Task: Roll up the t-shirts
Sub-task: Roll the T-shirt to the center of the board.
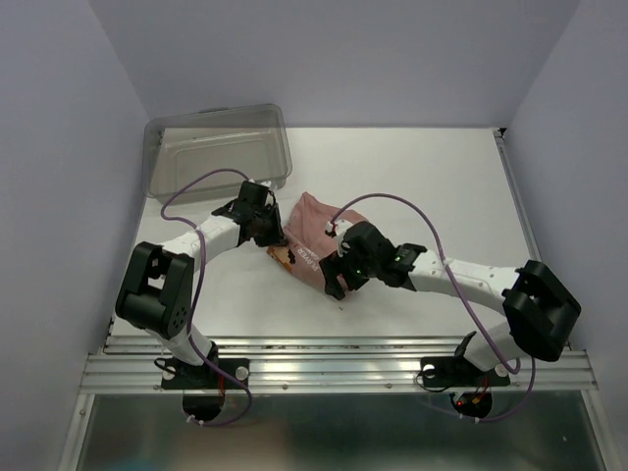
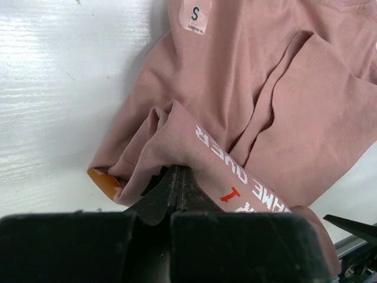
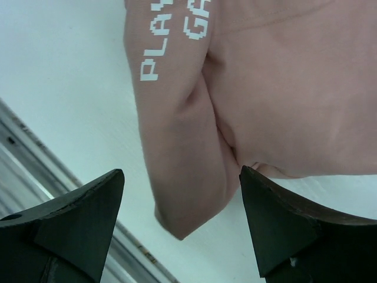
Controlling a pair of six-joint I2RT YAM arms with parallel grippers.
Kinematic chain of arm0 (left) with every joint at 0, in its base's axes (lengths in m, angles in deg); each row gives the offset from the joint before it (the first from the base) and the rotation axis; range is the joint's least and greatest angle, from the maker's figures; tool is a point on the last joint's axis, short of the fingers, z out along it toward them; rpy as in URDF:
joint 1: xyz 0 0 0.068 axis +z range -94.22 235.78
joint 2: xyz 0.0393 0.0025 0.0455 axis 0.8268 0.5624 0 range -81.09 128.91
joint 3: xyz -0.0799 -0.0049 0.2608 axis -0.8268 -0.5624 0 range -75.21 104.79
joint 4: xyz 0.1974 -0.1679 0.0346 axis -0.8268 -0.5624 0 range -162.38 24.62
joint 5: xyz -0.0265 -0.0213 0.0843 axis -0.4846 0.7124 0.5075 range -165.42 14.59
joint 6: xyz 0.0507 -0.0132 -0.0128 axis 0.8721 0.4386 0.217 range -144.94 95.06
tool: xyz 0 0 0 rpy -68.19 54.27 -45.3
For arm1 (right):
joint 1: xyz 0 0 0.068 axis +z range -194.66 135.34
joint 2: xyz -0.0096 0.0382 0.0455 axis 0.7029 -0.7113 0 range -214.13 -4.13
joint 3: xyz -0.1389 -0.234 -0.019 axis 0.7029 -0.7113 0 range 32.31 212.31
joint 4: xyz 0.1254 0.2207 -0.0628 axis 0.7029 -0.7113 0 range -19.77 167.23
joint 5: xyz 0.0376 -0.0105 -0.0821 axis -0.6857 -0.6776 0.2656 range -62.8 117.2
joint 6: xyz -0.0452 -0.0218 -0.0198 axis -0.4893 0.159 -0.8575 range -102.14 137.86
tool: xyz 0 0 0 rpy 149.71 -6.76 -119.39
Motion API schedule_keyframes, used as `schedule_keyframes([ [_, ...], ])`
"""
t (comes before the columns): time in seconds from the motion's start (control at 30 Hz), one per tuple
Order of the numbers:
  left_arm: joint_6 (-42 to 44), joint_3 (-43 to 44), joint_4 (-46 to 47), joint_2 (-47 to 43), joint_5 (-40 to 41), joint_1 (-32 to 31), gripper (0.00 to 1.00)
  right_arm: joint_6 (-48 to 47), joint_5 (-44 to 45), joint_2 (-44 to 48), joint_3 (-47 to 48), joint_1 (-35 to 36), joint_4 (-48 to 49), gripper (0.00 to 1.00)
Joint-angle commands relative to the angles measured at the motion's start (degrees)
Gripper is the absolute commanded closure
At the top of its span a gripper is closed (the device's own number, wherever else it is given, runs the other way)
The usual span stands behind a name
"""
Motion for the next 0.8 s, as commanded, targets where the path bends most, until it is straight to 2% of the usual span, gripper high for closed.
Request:
schedule_keyframes([
  [0.0,0.47,2.69,0.64,0.1,0.31,-0.26,1.0,-2.36,7.96,-1.79,0.27,3.28,2.16,0.15],
  [0.1,0.38,2.78,0.64,0.1,0.23,-0.26,1.0,-2.89,11.39,-2.93,0.19,3.99,2.15,0.17],
  [0.2,0.38,2.87,0.64,0.1,0.31,-0.35,1.0,-2.97,11.66,-3.55,-0.34,3.99,3.47,0.25],
  [0.3,0.38,2.87,0.47,0.01,0.4,-0.26,1.0,-2.71,11.92,-3.99,-1.13,3.99,4.35,0.37],
  [0.37,0.38,2.95,0.38,-0.08,0.49,-0.26,1.0,-2.36,12.01,-3.82,-1.57,3.99,5.06,0.51],
  [0.43,0.38,3.04,0.29,-0.08,0.49,-0.26,1.0,-2.01,11.83,-3.2,-1.83,3.99,5.41,0.59],
  [0.47,0.47,3.13,0.2,-0.08,0.58,-0.26,1.0,-1.75,11.66,-3.02,-1.92,3.99,5.41,0.68],
  [0.5,0.47,3.13,0.2,-0.08,0.58,-0.26,1.0,-1.39,11.66,-2.94,-1.92,3.99,5.41,0.72],
  [0.53,0.47,3.13,0.12,-0.08,0.58,-0.26,1.0,-1.13,11.66,-2.67,-1.92,3.99,5.23,0.79],
  [0.67,0.64,3.22,-0.15,-0.25,0.58,-0.26,1.0,-0.16,8.86,-1.8,-2.1,3.99,5.41,0.98],
  [0.77,0.73,3.22,-0.23,-0.6,0.67,-0.26,1.0,0.54,2.45,-1.44,-1.75,2.76,5.5,0.99],
])
